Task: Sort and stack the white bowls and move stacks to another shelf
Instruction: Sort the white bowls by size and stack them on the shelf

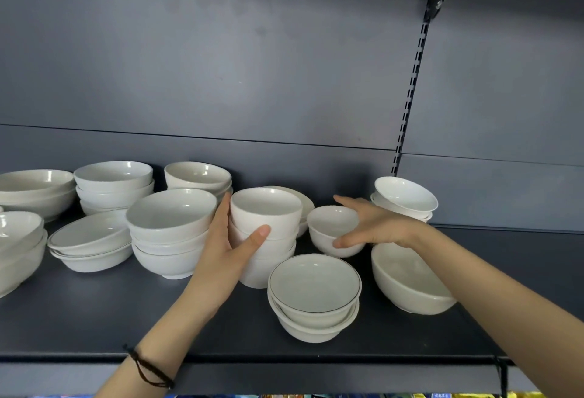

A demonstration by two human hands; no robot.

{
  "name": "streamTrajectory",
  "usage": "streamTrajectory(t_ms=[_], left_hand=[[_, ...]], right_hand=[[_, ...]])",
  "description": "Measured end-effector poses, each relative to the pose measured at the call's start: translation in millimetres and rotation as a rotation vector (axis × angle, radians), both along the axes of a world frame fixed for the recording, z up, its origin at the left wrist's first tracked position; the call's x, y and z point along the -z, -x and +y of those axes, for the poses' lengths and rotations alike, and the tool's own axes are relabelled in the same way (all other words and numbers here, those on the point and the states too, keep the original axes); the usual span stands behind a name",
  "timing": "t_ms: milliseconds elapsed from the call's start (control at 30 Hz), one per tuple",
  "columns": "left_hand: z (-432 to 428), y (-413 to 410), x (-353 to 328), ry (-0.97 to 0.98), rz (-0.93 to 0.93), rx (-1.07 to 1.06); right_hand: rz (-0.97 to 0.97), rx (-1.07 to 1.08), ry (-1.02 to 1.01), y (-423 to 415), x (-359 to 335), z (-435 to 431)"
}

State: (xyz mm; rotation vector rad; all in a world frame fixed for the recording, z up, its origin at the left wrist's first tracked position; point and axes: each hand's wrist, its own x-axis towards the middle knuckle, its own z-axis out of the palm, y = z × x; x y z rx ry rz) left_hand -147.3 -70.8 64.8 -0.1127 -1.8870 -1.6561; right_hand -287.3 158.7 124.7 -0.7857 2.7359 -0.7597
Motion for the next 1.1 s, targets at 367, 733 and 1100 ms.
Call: streamTrajectory(t_ms=[367,733,1100], left_hand=[[23.8,-10.6,-51.9,0.491,0.429,-0.292],[80.5,54.3,-105.2,0.167,-0.258,0.39],[138.4,109.1,-114.2,0.187,-0.172,0.41]], right_hand=[[0.101,-0.03,0.193,-11.7,-37.1,8.8],[0.065,-0.16,0.381,-9.7,-74.5,58.3],[0.118,-0.151,0.765,29.7,-59.9,104.9]])
